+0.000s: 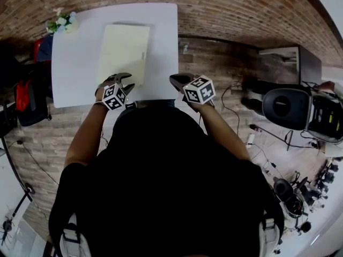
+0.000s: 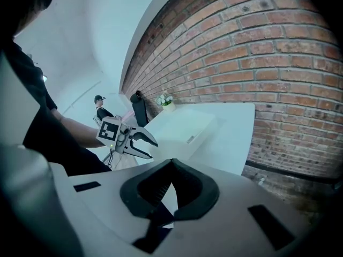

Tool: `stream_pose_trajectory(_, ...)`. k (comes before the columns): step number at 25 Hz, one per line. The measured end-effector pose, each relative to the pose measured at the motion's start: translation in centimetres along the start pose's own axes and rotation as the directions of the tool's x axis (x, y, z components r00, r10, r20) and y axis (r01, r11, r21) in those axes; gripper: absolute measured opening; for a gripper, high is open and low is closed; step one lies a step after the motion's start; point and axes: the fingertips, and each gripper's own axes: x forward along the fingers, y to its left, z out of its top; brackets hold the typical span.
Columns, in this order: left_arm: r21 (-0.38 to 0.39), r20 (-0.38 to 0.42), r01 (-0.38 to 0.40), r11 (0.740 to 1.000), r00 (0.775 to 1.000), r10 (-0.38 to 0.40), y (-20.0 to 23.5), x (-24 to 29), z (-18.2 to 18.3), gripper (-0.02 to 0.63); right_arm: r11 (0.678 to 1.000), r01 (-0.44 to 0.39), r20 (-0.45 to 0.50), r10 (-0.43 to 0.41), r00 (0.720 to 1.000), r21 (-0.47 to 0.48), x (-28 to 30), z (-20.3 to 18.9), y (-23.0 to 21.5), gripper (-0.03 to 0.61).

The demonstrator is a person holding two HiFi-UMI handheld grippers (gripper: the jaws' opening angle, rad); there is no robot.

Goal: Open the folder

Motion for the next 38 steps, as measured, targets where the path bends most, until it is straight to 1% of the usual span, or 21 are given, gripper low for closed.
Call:
stream_pose_trajectory(4, 0.012, -0.009, 0.032, 0.999, 0.999, -0.031, -1.0, 1.1, -0.5, 0.206, 1.000, -0.006, -0.006, 0.006, 1.000, 0.002, 0.1, -0.2, 0.2, 0.023)
stream_pose_trajectory(7, 0.035, -0.022, 0.029, 0.999, 0.999, -0.028, -1.3, 1.7, -0.7, 0.224, 1.000, -0.003, -0.006, 0.003, 1.000, 0.004, -0.2, -0.1, -0.1, 0.023)
stream_pose_trajectory(9, 0.070, -0.038, -0.001, 0.998, 0.999, 0.004, -1.3, 2.0, -1.0, 0.244, 1.000, 0.001, -0.007, -0.001, 1.000, 0.004, -0.4, 0.0, -0.3, 0.023)
stream_pose_trajectory(10, 0.096, -0.046, -0.024, 0.995, 0.999, 0.029, -1.2, 2.1, -1.1, 0.267, 1.000, 0.004, -0.008, -0.004, 1.000, 0.002, -0.5, -0.1, -0.4, 0.023)
stream_pose_trajectory(11, 0.121, -0.052, -0.044, 0.992, 0.997, 0.051, -1.1, 2.2, -1.3, 0.273, 1.000, 0.008, -0.009, -0.008, 1.000, 0.000, -0.6, -0.1, -0.5, 0.023)
stream_pose_trajectory(13, 0.158, -0.056, -0.063, 0.986, 0.996, 0.072, -1.2, 2.4, -1.5, 0.295, 1.000, 0.016, -0.010, -0.016, 1.000, -0.003, -0.8, -0.2, -0.6, 0.023)
stream_pose_trajectory(17, 0.208, -0.070, -0.075, 0.975, 0.993, 0.092, -1.8, 3.1, -2.0, 0.313, 1.000, 0.021, -0.012, -0.021, 1.000, 0.002, -1.1, -0.7, -0.6, 0.023)
stream_pose_trajectory(21, 0.267, -0.105, -0.113, 0.957, 0.984, 0.145, -1.4, 3.5, -2.8, 0.319, 1.000, 0.023, -0.017, -0.023, 1.000, 0.007, -1.3, -1.2, -0.5, 0.023)
stream_pose_trajectory(27, 0.271, -0.100, -0.150, 0.951, 0.978, 0.182, -1.1, 3.9, -2.4, 0.321, 1.000, 0.026, -0.025, -0.025, 0.999, 0.010, -1.6, -1.9, -0.3, 0.023)
stream_pose_trajectory(31, 0.215, -0.032, -0.162, 0.963, 0.984, 0.173, -1.0, 3.7, -1.5, 0.314, 1.000, 0.024, -0.023, -0.024, 0.999, 0.013, -1.4, -1.9, -0.1, 0.023)
stream_pose_trajectory(33, 0.201, -0.018, -0.157, 0.967, 0.986, 0.164, -1.1, 3.5, -1.3, 0.309, 1.000, 0.023, -0.021, -0.022, 1.000, 0.012, -1.4, -1.8, 0.0, 0.023)
stream_pose_trajectory(36, 0.190, 0.000, -0.150, 0.970, 0.988, 0.153, -1.3, 3.2, -0.8, 0.276, 1.000, 0.021, -0.021, -0.021, 1.000, 0.010, -1.5, -1.8, 0.1, 0.023)
stream_pose_trajectory(38, 0.180, 0.014, -0.145, 0.973, 0.989, 0.144, -1.5, 2.9, -0.5, 0.233, 1.000, 0.019, -0.021, -0.018, 1.000, 0.009, -1.3, -1.8, 0.2, 0.023)
